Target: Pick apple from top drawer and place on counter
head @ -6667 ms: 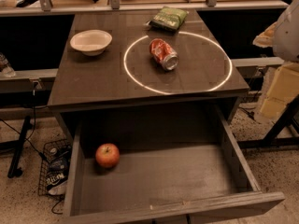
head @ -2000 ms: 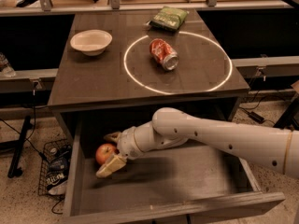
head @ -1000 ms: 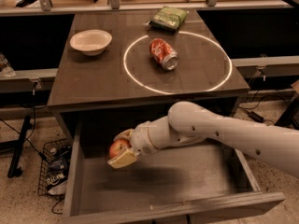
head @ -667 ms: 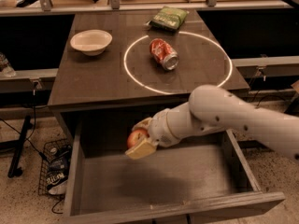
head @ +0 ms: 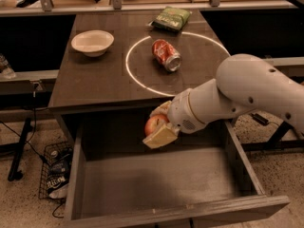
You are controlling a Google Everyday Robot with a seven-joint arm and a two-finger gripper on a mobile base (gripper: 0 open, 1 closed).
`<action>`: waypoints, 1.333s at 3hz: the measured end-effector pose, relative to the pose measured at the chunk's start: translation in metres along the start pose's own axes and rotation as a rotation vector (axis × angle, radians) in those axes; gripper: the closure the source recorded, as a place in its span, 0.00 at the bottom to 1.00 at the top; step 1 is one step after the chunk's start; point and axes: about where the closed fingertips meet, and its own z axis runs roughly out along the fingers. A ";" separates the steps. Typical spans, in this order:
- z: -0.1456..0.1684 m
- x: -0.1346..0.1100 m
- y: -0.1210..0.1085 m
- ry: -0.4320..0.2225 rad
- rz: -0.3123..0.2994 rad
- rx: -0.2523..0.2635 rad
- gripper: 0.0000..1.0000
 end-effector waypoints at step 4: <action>-0.107 -0.207 0.001 0.054 -0.408 0.229 1.00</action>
Offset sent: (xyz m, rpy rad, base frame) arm 0.0083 0.0662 0.2248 -0.2160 -0.4012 0.1270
